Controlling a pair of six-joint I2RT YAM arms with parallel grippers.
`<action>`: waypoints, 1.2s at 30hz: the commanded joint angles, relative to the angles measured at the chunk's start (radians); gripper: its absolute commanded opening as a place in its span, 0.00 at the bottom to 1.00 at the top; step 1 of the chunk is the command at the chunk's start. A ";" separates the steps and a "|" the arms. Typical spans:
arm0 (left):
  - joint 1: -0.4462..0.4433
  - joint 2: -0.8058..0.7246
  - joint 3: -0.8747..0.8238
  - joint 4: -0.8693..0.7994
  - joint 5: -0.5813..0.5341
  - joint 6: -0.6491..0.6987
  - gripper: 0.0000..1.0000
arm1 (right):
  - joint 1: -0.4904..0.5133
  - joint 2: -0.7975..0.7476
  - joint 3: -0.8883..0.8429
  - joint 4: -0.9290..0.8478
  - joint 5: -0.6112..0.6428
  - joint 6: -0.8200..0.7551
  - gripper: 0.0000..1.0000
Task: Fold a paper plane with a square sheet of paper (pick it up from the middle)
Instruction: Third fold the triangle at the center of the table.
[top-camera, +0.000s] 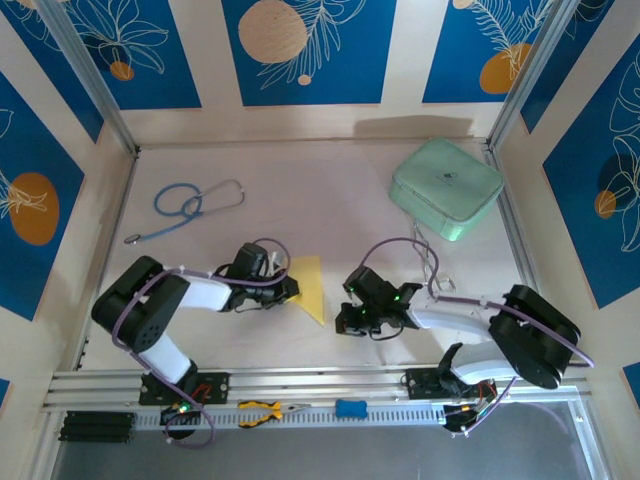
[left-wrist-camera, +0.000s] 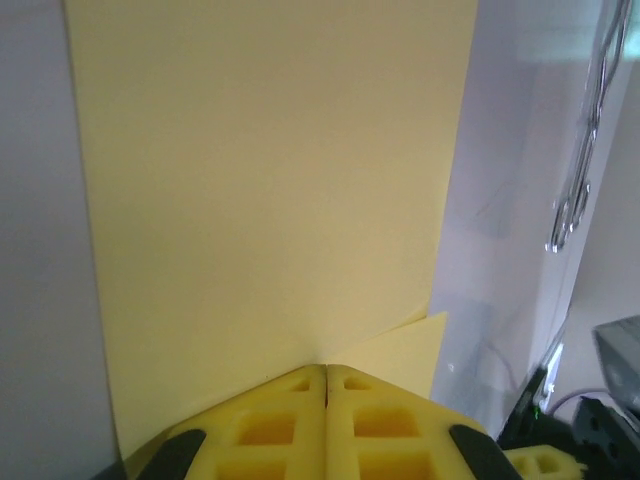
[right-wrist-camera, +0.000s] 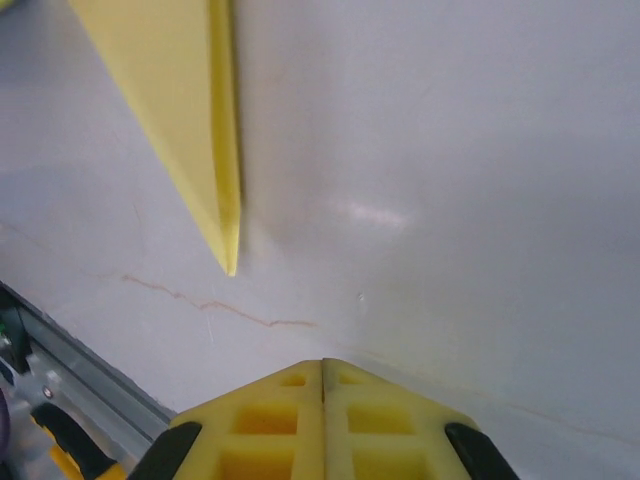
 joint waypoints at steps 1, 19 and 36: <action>-0.026 -0.084 -0.062 0.030 -0.121 -0.107 0.06 | -0.053 -0.030 0.024 -0.027 0.061 0.038 0.09; 0.098 -0.337 0.006 -0.357 -0.090 0.104 0.52 | -0.001 0.236 0.283 0.009 0.035 -0.071 0.38; 0.214 -0.233 0.022 -0.260 0.165 0.133 0.58 | -0.041 0.288 0.310 0.093 -0.060 -0.140 0.08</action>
